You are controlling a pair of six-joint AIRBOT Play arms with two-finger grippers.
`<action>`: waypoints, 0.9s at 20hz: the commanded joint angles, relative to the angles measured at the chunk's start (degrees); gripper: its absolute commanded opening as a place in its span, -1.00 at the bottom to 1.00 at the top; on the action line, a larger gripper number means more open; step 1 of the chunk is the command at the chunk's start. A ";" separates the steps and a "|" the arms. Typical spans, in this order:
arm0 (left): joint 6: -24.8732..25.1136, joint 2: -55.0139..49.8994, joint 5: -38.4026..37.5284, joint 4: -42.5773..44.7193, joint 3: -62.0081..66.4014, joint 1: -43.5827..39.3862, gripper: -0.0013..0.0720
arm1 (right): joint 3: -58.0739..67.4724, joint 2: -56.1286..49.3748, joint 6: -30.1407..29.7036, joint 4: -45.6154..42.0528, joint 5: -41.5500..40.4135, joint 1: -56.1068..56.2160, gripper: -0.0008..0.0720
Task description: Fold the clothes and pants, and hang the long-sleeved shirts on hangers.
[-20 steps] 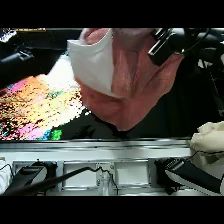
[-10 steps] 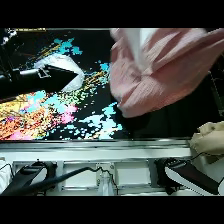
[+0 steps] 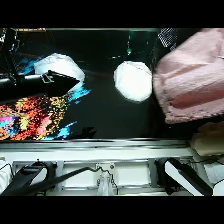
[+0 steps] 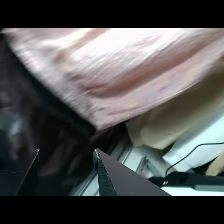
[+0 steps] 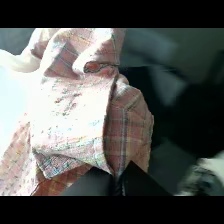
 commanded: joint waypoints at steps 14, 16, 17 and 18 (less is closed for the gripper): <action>-0.13 -0.11 0.09 4.42 -0.04 -2.36 -0.02 | 1.66 -1.77 9.60 -0.57 -5.03 -32.37 -0.93; -0.13 -0.13 0.09 4.42 -0.04 -2.36 -0.02 | 1.64 -2.71 9.55 0.09 -4.50 -33.38 -0.93; -0.13 -0.13 0.09 4.42 -0.04 -2.36 -0.02 | 1.64 -3.15 9.55 0.09 -3.82 -33.38 -0.93; -0.13 -0.13 0.09 4.42 -0.04 -2.36 -0.02 | 1.29 -3.48 9.55 0.15 -2.56 -33.38 -0.92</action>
